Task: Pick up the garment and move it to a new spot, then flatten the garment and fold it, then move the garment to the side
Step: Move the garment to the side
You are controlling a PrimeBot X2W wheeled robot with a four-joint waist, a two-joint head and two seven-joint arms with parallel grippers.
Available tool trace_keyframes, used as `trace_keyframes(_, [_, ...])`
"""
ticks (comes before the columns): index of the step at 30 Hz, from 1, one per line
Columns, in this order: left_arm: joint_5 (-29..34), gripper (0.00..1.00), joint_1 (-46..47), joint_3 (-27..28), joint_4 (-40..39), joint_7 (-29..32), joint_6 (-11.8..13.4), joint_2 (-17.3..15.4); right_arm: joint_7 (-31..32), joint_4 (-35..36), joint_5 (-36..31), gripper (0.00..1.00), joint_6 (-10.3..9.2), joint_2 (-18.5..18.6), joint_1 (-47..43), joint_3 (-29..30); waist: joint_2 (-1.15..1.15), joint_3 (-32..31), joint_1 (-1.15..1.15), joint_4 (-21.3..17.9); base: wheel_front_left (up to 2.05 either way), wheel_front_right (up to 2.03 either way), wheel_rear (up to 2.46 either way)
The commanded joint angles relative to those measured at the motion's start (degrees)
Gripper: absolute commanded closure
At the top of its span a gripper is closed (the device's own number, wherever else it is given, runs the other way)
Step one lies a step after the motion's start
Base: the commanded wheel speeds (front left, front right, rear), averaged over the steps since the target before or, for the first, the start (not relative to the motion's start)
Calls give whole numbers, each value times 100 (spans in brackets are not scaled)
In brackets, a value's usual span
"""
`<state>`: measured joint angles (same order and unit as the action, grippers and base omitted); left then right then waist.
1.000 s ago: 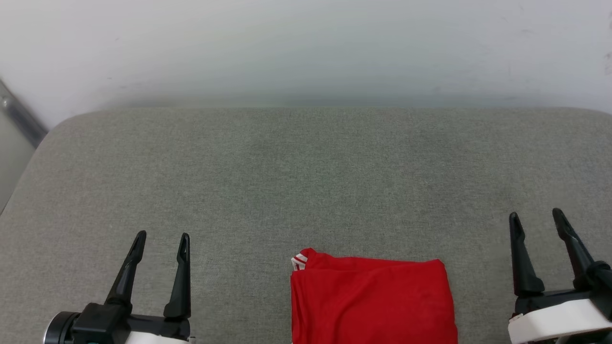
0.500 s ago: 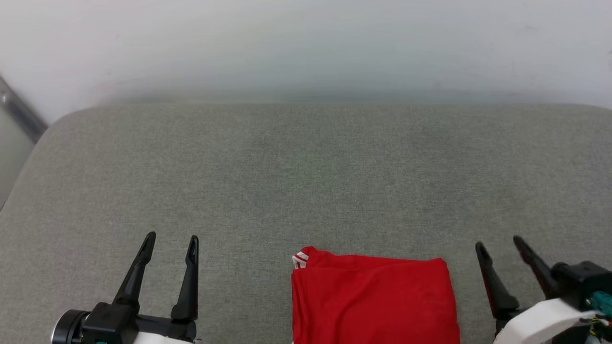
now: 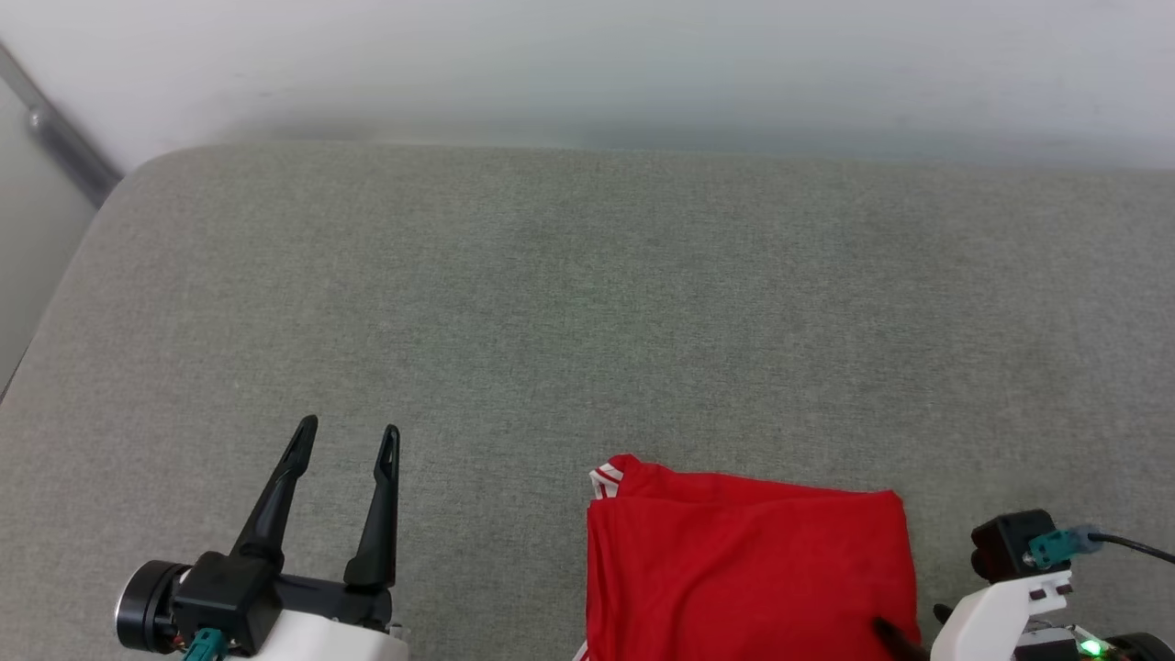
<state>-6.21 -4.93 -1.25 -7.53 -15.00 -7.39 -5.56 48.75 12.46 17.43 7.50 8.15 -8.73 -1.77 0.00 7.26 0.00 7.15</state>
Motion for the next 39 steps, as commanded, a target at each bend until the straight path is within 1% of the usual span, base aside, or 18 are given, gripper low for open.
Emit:
trace_keyframes(1, [-13,0,127,-47,20,-20,-8,-19,111,-234,-160,0,-2,-94,172,91,0,102,0,130,0,0,0])
trace_keyframes(3, [-23,0,165,-64,36,-20,-8,-32,155,-442,-185,0,-2,-206,233,77,0,136,0,197,0,0,0])
trace_keyframes(7, [-30,0,224,-69,59,-20,-8,-47,72,-811,-336,0,-2,-271,376,38,0,210,0,293,0,0,0])
trace_keyframes(14, [-20,0,270,-121,80,-20,-8,-34,-77,-1560,-460,0,0,-354,423,-244,0,285,0,382,0,0,0])
trace_keyframes(15, [-20,0,270,-121,80,-20,-8,-34,-77,-1560,-460,0,0,-354,423,-244,0,285,0,382,0,0,0])
trace_keyframes(16, [-14,0,274,-140,95,-20,-8,-28,-142,-1762,-471,43,0,-337,427,-347,0,293,0,395,0,0,0])
trace_keyframes(17, [-10,0,279,-148,103,-20,-8,-28,-186,-1831,-490,92,0,-327,446,-394,0,293,0,397,0,0,0])
trace_keyframes(18, [-9,0,279,-157,111,-20,-8,-29,-241,-1881,-498,100,6,-308,463,-450,0,287,0,395,0,0,0])
trace_keyframes(22, [-10,0,234,-133,134,-20,-8,-22,-448,-1845,-664,100,-5,-85,655,-588,0,213,0,303,0,0,0])
trace_keyframes(23, [-10,0,234,-133,134,-20,-8,-22,-448,-1845,-664,100,-5,-85,655,-588,0,213,0,303,0,0,0])
trace_keyframes(26, [-6,0,150,-87,168,-20,-8,3,-477,-1683,-788,100,-7,136,842,-825,0,112,0,159,0,0,0])
trace_keyframes(28, [-26,0,100,-118,170,-20,-8,15,-437,-1492,-883,100,-7,355,1010,-1032,0,57,0,25,0,0,0])
trace_keyframes(32, [-49,0,34,-165,157,-20,-9,63,-320,-1150,-1182,100,-4,1074,1425,-1612,0,20,0,-362,0,0,0])
trace_keyframes(34, [-13,0,72,-280,176,-19,-9,83,-205,-1079,-1278,100,-6,1568,1692,-1909,0,63,0,-554,0,0,0])
trace_keyframes(37, [-25,0,222,-421,145,-20,-9,116,-129,-967,-1333,100,-6,2228,2101,-2206,0,191,0,-810,0,0,0])
trace_keyframes(39, [-18,0,293,-520,127,-19,-8,140,-72,-908,-1280,100,-4,2577,2317,-2298,0,324,0,-1006,0,0,0])
